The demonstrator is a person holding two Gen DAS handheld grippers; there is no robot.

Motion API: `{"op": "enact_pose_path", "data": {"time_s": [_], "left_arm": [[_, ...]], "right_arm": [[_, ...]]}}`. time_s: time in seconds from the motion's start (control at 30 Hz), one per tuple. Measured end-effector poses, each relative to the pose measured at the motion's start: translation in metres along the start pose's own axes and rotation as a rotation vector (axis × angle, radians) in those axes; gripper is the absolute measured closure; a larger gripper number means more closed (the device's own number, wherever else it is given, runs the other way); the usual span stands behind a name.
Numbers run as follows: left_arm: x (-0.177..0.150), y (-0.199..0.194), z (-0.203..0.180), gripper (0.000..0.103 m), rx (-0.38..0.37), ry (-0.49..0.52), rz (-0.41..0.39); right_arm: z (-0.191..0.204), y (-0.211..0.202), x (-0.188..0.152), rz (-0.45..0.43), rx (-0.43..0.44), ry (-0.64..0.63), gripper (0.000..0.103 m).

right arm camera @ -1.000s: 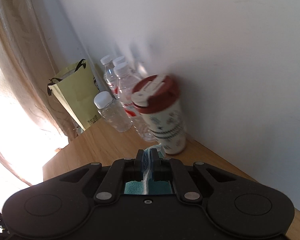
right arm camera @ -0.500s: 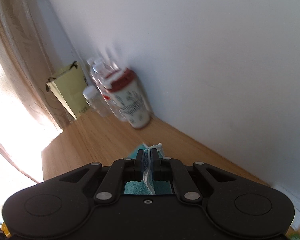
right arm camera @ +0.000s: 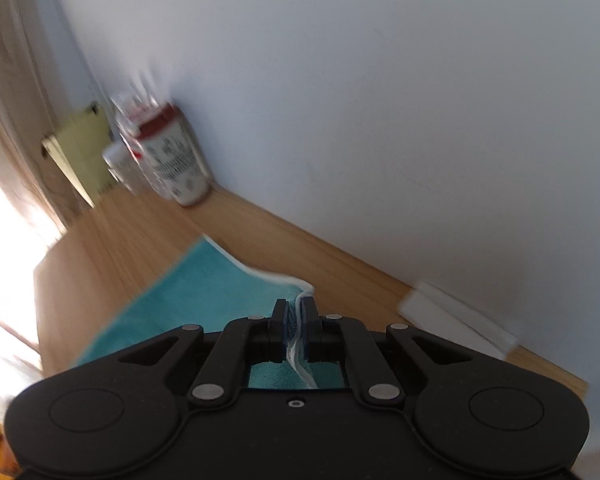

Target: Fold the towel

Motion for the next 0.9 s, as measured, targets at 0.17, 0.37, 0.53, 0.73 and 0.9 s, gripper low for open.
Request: {"op": "enact_pose_path", "data": {"time_s": [0.17,0.37,0.53,0.73,0.9], "left_arm": [[-0.004,0.038,-0.014,0.096,0.016,0.022,0.075],[-0.012,0.073,-0.014,0.096,0.055,-0.004,0.142],[-0.023,0.088,-0.004,0.096,0.068,-0.042,0.196],[-0.027,0.097,0.003,0.096,0.069,-0.068,0.23],[-0.025,0.098,-0.003,0.096,0.067,-0.051,0.23]], "right_arm": [[-0.026,0.029,-0.023,0.063,-0.075,0.004,0.096],[-0.046,0.061,-0.043,0.125,-0.115,-0.022,0.096],[-0.053,0.076,-0.047,0.138,-0.126,-0.041,0.096],[-0.055,0.081,-0.049,0.145,-0.134,-0.064,0.096],[-0.056,0.079,-0.048,0.139,-0.123,-0.051,0.096]]}}
Point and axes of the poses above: each gripper's, at about its wrist camera, not at the fingertips, and y roughly the way its jaws point, z to its left, x to its top, the point moved 7 cm from there along y, roughly the way its jaws point, and after that the axes turned 10 degrees about z, right-handed, at the moved point
